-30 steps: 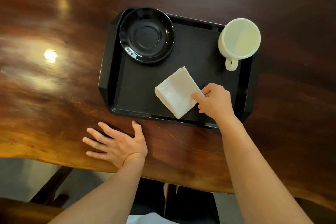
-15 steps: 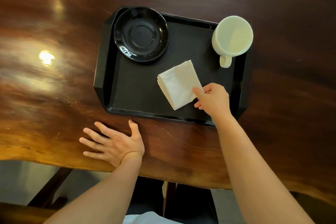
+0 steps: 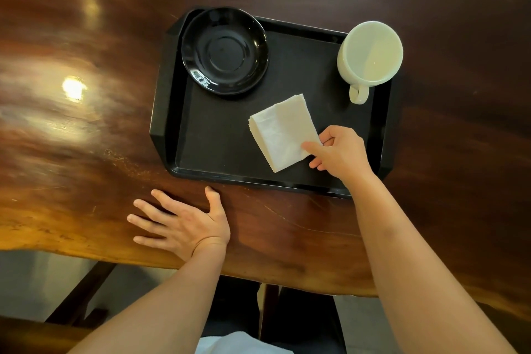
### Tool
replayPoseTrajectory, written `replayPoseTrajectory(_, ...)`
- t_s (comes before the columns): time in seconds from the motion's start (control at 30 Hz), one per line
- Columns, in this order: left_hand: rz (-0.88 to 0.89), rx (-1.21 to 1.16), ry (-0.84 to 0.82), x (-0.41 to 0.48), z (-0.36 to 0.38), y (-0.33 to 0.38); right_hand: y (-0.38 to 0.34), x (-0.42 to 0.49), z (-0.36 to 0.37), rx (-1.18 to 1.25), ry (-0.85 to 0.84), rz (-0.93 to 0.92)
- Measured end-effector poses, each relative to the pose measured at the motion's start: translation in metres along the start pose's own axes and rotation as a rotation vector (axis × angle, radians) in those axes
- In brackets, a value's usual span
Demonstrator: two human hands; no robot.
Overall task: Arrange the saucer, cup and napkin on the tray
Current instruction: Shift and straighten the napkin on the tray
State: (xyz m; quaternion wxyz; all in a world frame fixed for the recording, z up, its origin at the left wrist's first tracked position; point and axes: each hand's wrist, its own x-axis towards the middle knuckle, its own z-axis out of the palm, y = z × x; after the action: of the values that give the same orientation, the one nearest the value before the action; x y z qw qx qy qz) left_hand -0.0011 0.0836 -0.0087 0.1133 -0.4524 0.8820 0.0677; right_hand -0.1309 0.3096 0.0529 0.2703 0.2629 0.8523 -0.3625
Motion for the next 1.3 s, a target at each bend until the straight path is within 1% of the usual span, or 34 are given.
replayPoseTrajectory(0.23, -0.004, -0.003, -0.002, -0.001, -0.001, 0.001, 0.001, 0.001, -0.002, -0.008, -0.013, -0.011)
replayPoseTrajectory(0.43, -0.004, -0.001, 0.000, 0.000, -0.001, 0.001, 0.002, 0.001, 0.009, 0.010, 0.088, -0.015)
replayPoseTrajectory(0.9, 0.000, -0.006, 0.007, 0.000, -0.001, 0.001, -0.004, 0.001, 0.002, 0.011, 0.021, 0.002)
replayPoseTrajectory(1.3, -0.006, 0.000, 0.007, 0.000, 0.000, 0.000, -0.001, -0.002, -0.001, 0.045, 0.017, 0.008)
